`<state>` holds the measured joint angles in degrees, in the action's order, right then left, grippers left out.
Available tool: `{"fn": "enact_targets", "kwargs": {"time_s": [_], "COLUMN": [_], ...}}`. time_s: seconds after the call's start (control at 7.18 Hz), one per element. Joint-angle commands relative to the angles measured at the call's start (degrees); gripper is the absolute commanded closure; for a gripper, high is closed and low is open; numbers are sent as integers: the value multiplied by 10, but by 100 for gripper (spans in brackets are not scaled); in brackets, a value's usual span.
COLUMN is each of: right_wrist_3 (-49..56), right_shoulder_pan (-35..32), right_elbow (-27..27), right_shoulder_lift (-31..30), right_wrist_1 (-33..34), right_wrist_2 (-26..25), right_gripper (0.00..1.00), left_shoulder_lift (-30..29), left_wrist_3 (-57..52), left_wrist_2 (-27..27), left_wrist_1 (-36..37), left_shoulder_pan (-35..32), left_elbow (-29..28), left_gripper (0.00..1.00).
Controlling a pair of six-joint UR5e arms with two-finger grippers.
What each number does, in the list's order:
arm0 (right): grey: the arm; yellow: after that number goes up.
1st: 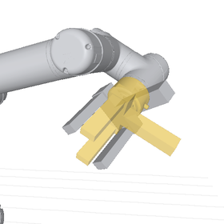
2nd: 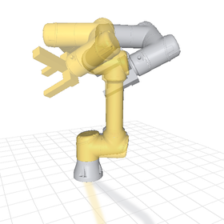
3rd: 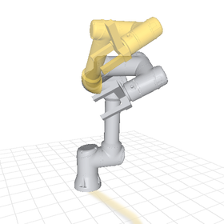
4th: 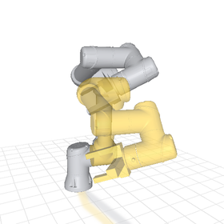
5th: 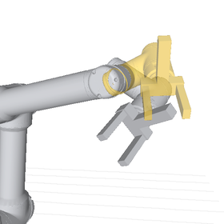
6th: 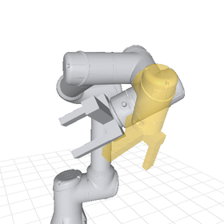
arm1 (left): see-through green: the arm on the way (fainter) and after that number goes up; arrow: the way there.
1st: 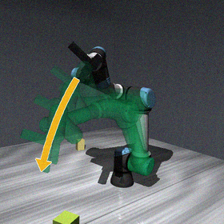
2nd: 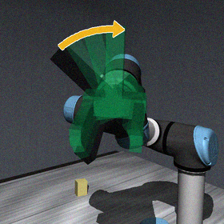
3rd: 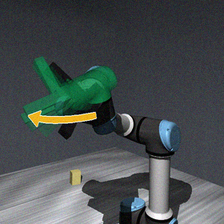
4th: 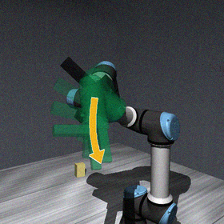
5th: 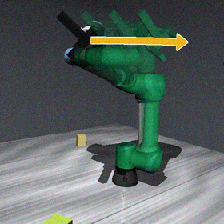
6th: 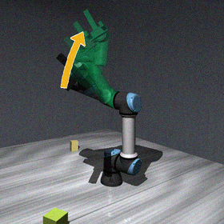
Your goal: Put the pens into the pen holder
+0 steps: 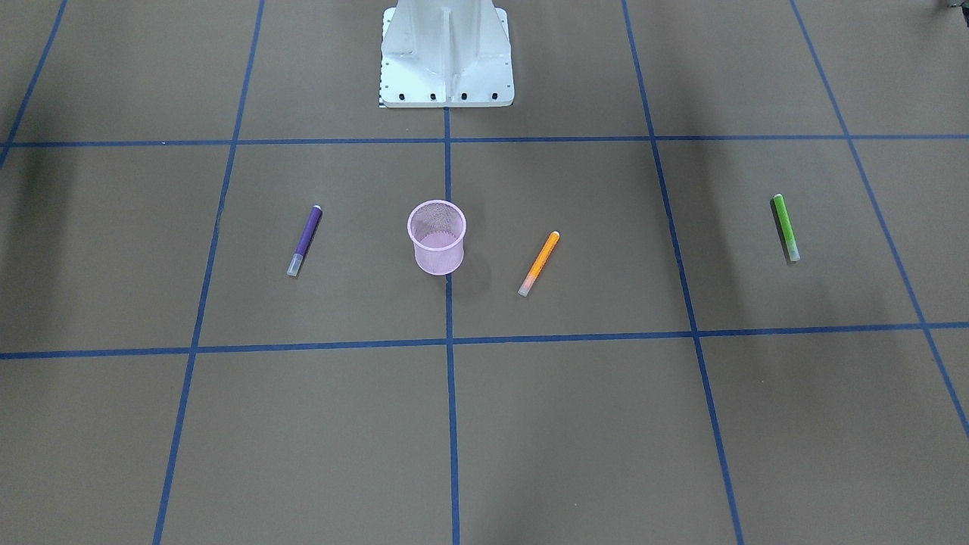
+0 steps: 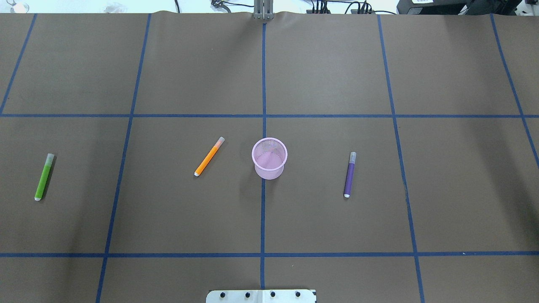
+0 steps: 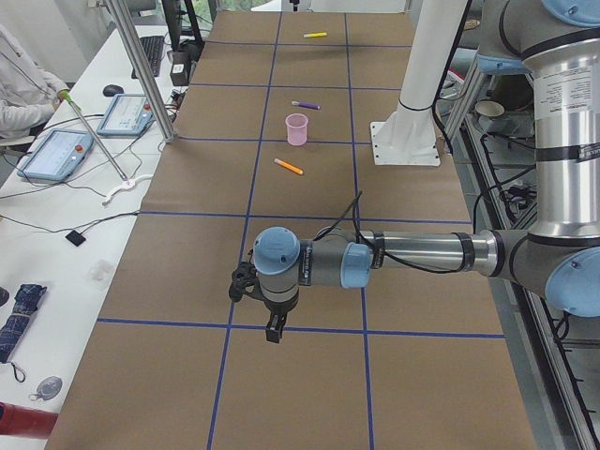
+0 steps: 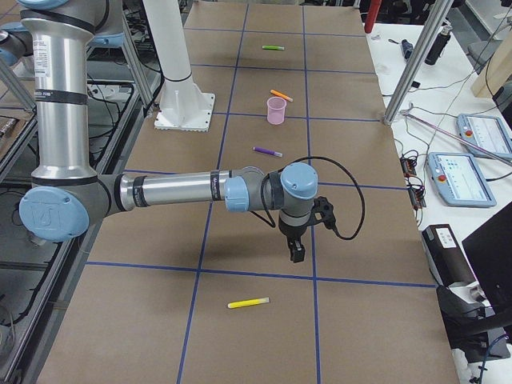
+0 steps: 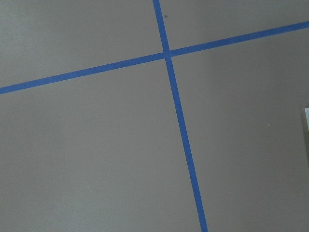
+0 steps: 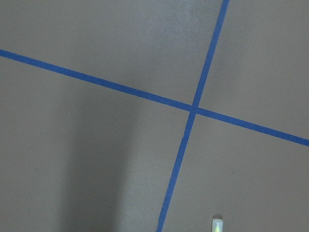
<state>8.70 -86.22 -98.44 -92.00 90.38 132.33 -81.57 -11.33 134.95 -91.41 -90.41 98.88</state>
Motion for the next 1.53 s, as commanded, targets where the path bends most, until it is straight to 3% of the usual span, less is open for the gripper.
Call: {"fn": "enact_targets", "kwargs": {"time_s": [0.0, 0.28, 0.56, 0.84, 1.11, 1.39], "right_wrist_3": [0, 0, -1, -2, -6, -5], "right_shoulder_pan": [0, 0, 0, 0, 0, 0], "right_elbow": [-3, -46, -47, -44, -41, -40], "right_shoulder_lift": [-1, -11, 1, 28, 22, 18], "right_wrist_1": [0, 0, -1, -76, -106, -109], "right_wrist_2": [0, 1, -1, -1, -3, -1], "right_gripper": [0, 0, 0, 0, 0, 0], "left_shoulder_lift": [0, 4, -2, -23, -80, -83], "left_wrist_3": [0, 1, 7, 10, 10, 10], "left_wrist_2": [1, 0, 2, -1, -3, 2], "left_wrist_1": [-8, -11, -11, -25, -81, -139], "left_shoulder_pan": [1, 0, 1, 0, 0, 0], "left_elbow": [7, 13, 17, 43, 18, 3], "left_gripper": [0, 0, 0, 0, 0, 0]}}
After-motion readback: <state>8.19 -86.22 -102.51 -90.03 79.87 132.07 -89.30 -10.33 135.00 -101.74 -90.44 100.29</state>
